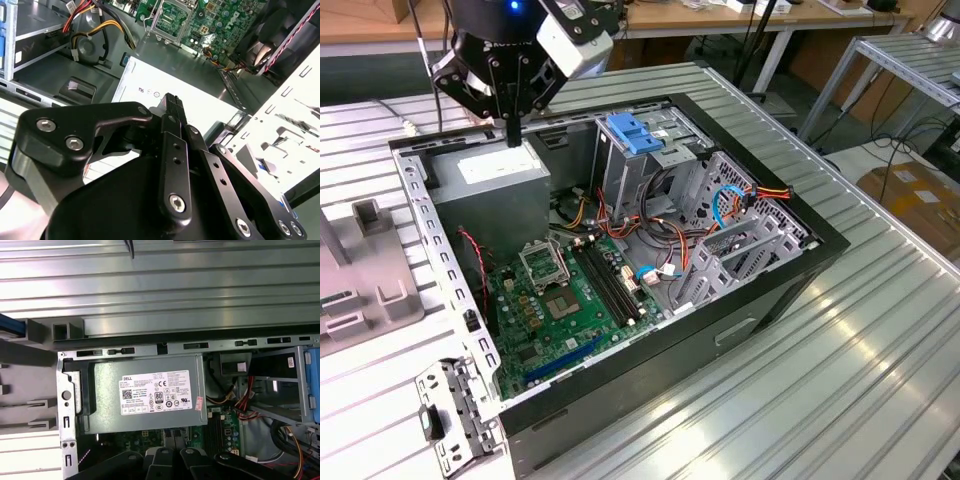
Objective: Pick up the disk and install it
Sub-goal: 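Reach for the disk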
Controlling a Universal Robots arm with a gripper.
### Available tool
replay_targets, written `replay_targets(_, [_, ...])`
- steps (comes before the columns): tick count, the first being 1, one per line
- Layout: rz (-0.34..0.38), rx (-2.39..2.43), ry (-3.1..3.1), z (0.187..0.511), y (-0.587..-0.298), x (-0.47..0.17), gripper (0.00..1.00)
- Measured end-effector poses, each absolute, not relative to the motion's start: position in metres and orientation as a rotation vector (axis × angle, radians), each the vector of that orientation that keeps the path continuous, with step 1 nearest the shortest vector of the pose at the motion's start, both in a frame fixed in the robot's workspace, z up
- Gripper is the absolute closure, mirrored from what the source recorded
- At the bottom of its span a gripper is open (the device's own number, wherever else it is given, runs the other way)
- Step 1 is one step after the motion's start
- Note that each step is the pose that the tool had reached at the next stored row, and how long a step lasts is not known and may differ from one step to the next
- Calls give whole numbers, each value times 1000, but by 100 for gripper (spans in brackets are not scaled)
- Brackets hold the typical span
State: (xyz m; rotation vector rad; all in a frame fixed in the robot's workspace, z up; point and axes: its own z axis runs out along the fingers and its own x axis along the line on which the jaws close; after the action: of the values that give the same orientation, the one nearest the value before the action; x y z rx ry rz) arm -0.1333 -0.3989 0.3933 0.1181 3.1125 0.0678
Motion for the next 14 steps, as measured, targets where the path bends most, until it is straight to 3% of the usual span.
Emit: replay_targets(14, [68, 118, 3112, 393, -399, -140, 89])
